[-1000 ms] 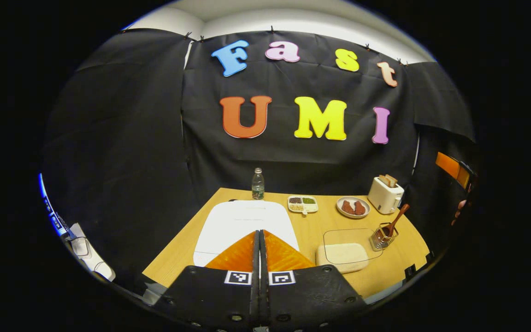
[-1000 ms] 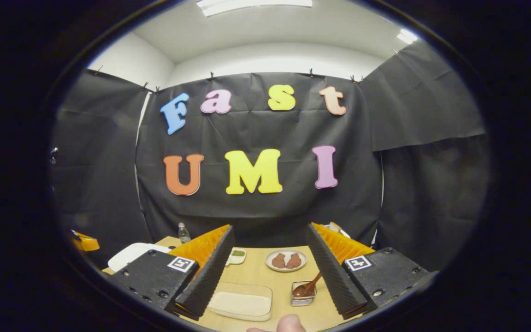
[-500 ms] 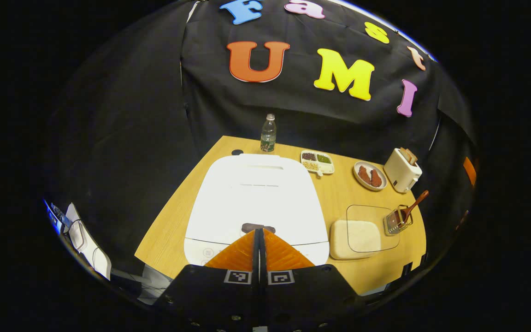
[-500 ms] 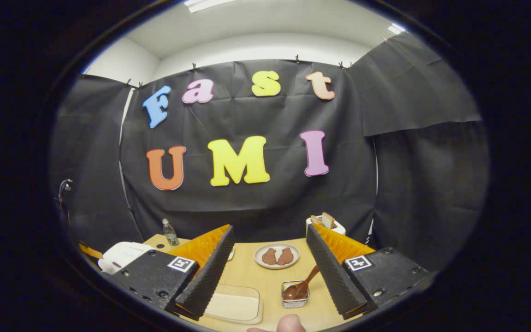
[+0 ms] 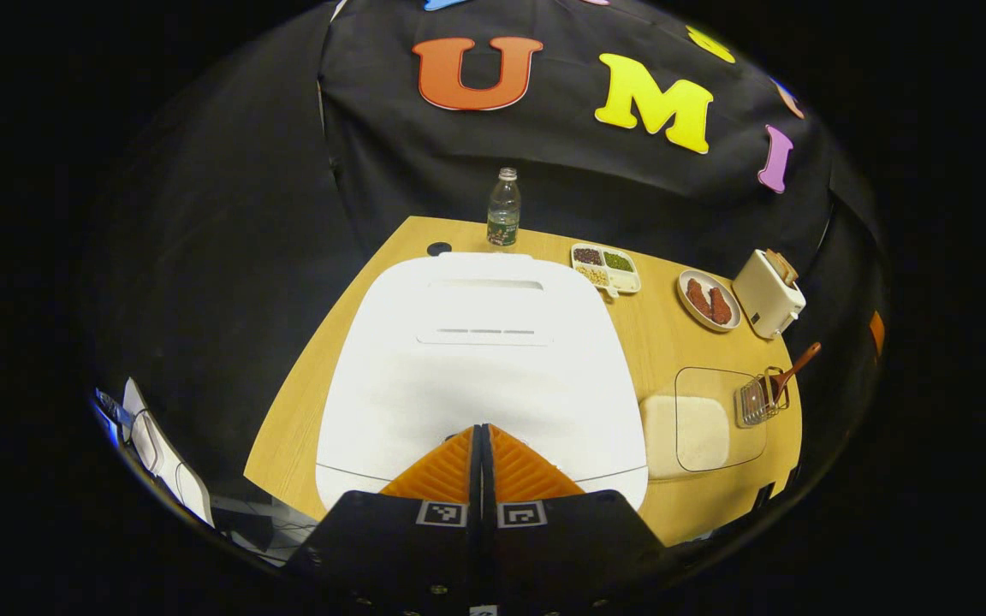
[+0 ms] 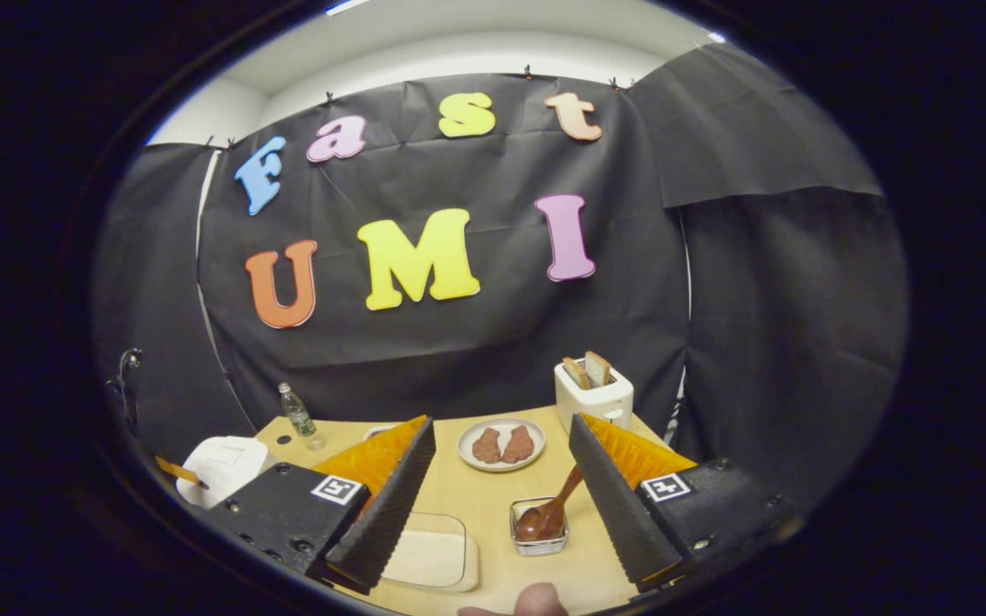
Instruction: Close the left gripper, press the button to open the rice cooker; take a wooden spoon from the chopstick holder with the right hand, scoop a spoonful of rice and pour it into the rice cooker, then put the wooden spoon back into the chopstick holder.
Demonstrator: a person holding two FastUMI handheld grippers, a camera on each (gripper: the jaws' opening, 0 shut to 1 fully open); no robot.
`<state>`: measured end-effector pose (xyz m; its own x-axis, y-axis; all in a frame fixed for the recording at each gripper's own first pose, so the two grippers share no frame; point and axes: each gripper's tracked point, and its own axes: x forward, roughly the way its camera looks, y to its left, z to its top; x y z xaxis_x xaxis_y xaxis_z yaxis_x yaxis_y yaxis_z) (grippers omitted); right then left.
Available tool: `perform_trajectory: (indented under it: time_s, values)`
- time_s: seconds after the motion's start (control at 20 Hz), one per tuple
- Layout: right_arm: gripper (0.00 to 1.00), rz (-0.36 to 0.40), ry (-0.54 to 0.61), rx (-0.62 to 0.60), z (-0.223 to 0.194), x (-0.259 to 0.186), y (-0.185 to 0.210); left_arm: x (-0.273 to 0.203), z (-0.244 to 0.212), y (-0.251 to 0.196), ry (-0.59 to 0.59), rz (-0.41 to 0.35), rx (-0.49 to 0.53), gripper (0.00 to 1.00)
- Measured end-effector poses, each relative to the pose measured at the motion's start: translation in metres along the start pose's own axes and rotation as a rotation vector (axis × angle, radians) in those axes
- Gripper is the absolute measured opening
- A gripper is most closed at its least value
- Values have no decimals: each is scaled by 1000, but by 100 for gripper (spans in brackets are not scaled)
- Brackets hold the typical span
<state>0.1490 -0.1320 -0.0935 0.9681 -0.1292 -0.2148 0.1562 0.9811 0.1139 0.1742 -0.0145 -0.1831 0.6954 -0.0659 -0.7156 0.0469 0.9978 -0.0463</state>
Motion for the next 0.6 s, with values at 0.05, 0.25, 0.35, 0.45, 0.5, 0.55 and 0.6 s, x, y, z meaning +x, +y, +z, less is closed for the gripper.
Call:
perform_trajectory:
  time_s: [0.05,0.25,0.35,0.45,0.5,0.55,0.6]
  values:
    - [96,4,-1,-1,1,2,2,1,2,0,-6,-2,-3,0]
    - [100,17,-7,-9,2,6,6,-2,-3,1,16,7,-11,0]
    - [100,22,-2,-9,-1,8,8,3,-11,1,36,15,-35,0]
    - [100,32,11,-15,-5,10,12,2,-17,1,52,9,-51,0]
    - [100,36,10,-18,-4,8,13,0,-16,1,29,0,-71,0]
    - [100,40,5,-20,-3,8,15,0,-12,0,29,-8,-103,0]
    - [100,48,2,-24,-2,7,17,1,-9,-1,10,-21,-116,0]
